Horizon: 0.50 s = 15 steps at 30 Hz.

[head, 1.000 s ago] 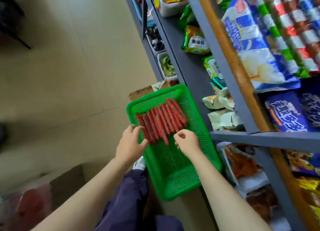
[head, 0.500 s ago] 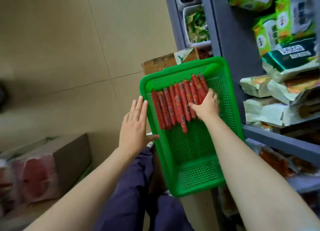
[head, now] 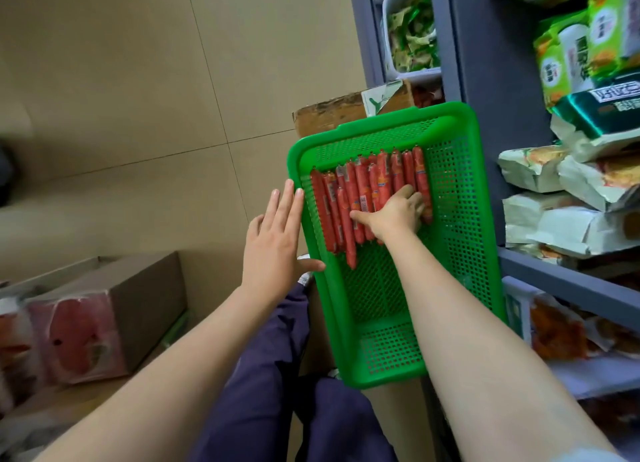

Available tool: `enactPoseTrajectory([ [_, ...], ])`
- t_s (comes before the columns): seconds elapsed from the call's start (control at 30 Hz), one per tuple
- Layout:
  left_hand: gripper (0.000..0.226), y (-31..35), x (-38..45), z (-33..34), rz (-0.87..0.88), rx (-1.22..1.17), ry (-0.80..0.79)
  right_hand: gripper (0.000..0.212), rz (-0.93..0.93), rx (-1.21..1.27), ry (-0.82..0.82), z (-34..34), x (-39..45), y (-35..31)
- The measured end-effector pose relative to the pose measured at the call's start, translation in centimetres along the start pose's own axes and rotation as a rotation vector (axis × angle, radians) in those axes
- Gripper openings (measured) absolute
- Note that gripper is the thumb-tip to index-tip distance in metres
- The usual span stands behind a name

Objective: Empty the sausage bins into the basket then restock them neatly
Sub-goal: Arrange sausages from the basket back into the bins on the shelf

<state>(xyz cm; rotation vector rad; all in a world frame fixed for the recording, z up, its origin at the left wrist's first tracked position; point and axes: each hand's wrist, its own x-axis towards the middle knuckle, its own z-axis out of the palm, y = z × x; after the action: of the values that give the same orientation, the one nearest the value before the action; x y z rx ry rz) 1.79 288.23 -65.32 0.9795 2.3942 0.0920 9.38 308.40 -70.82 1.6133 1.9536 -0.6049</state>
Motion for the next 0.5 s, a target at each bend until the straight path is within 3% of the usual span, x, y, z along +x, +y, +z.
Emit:
enactPoseTrajectory([
  [0.13, 0.133, 0.0, 0.0, 0.0, -0.009, 0.009, -0.011, 0.104, -0.008, 0.117, -0.063, 0.7, 0.0, -0.3],
  [0.27, 0.134, 0.1, 0.0, 0.1, -0.015, -0.004, -0.006, 0.088, -0.01, 0.154, -0.015, 1.5, -1.0, -0.8],
  [0.5, 0.131, 0.1, -0.1, 0.1, -0.008, -0.038, -0.016, 0.06, 0.116, 0.391, -0.1, 2.2, -2.0, -1.6],
])
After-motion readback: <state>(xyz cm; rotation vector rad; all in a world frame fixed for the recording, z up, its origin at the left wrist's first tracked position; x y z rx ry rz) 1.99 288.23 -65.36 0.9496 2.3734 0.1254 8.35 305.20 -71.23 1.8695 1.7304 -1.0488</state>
